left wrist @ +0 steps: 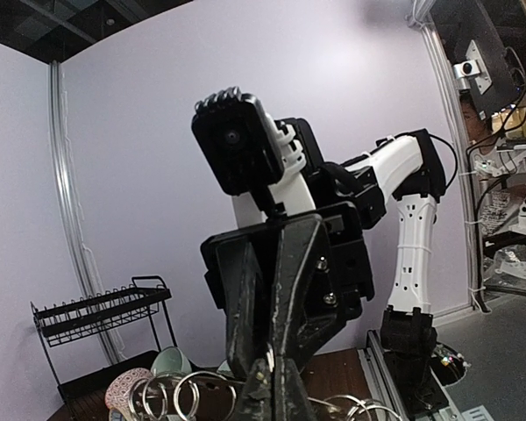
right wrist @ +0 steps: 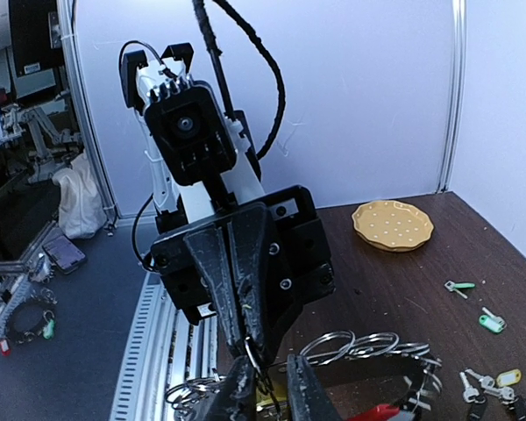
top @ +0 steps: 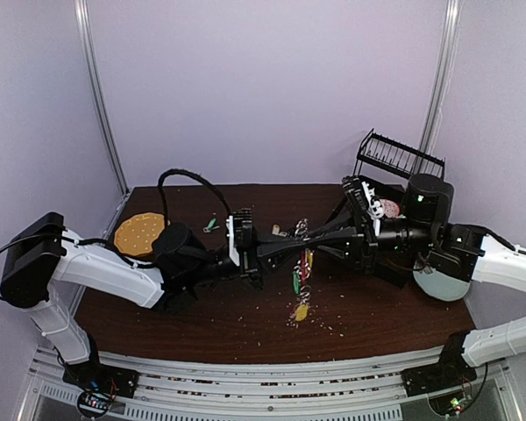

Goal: Put the keys on the keyring

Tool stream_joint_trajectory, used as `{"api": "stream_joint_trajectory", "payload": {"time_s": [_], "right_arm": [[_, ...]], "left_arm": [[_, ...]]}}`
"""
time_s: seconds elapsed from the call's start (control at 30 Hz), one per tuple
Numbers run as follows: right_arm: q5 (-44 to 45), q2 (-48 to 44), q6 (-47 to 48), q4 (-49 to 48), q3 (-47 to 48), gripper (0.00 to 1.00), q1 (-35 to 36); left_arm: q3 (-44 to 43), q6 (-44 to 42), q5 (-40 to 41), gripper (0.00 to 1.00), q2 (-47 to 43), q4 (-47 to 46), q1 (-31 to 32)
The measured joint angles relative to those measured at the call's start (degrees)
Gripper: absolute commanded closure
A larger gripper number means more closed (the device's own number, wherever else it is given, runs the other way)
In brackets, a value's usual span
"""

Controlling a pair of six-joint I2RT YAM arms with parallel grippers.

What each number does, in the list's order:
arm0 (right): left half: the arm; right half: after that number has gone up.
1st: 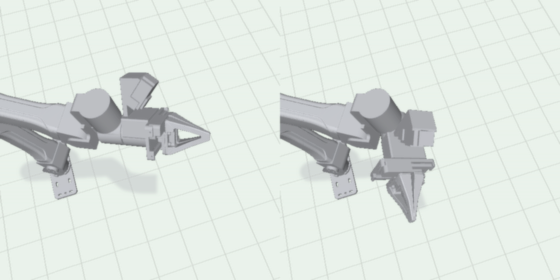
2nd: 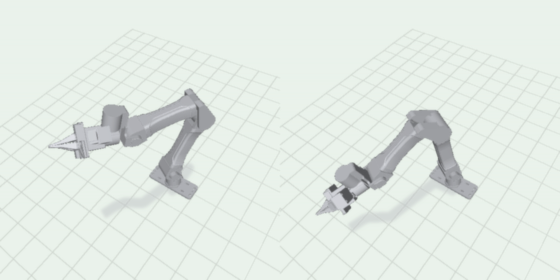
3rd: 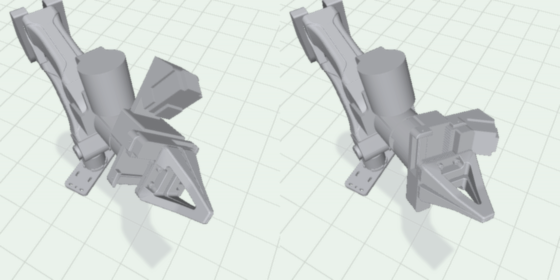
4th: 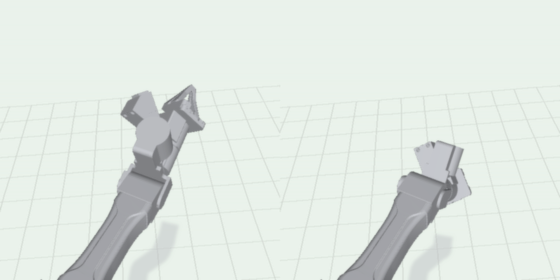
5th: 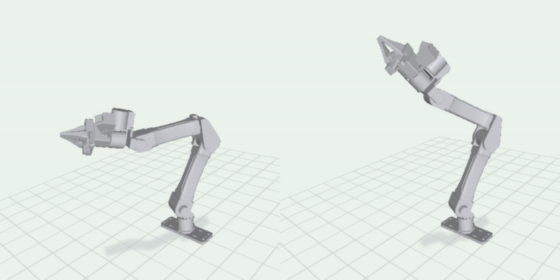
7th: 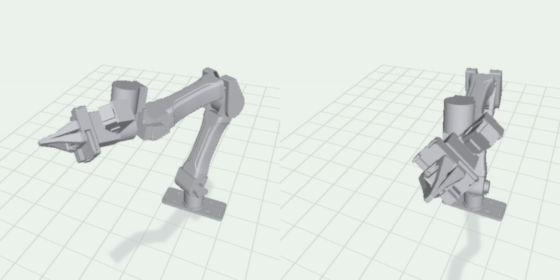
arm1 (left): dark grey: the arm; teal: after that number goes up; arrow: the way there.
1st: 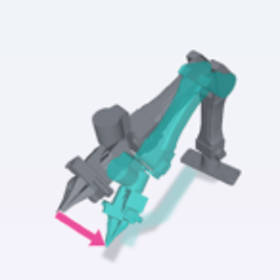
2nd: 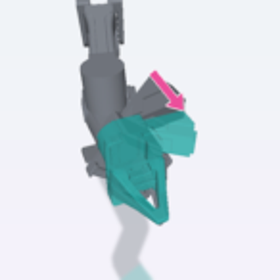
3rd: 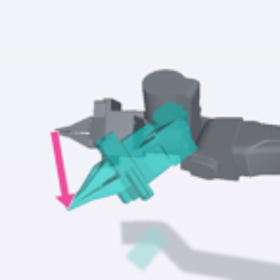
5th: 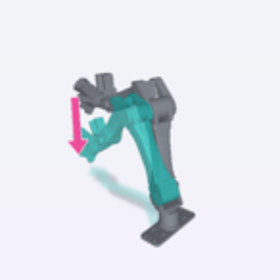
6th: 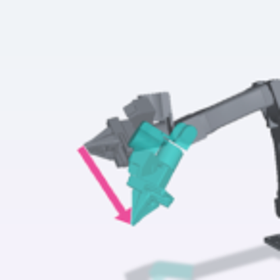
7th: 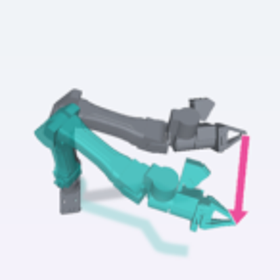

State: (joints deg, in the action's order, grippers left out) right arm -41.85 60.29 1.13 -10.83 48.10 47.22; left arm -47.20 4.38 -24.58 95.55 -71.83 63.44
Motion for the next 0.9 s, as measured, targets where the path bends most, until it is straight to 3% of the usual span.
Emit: {"api": "stream_joint_trajectory", "payload": {"time_s": [0.2,0.27,0.33,0.5,0.63,0.77,0.9], "right_arm": [[-0.50,-0.02,0.57,0.35,-0.02,1.00,0.00],[0.04,-0.24,1.84,2.54,0.46,1.00,0.00],[1.66,-0.28,3.80,7.21,1.90,1.00,0.07],[14.12,1.53,11.21,25.03,10.58,1.00,1.20],[24.55,5.75,15.69,36.41,17.14,1.00,5.40],[29.66,8.50,18.21,42.69,20.13,1.00,8.35],[31.15,8.57,19.74,44.72,20.87,1.00,9.77]], "left_arm": [[0.07,0.59,0.42,1.00,0.00,0.04,0.00],[0.09,0.66,0.37,0.71,-0.28,1.60,0.00],[0.28,0.17,0.24,0.64,-1.44,5.33,-0.15],[0.50,-4.00,0.61,0.67,-7.96,21.73,-1.07],[-5.14,-8.66,2.86,0.72,-9.38,37.55,-1.25],[-10.19,-11.34,5.11,0.78,-8.37,47.84,-1.25],[-11.26,-12.44,6.01,0.80,-7.43,52.17,-1.25]]}}
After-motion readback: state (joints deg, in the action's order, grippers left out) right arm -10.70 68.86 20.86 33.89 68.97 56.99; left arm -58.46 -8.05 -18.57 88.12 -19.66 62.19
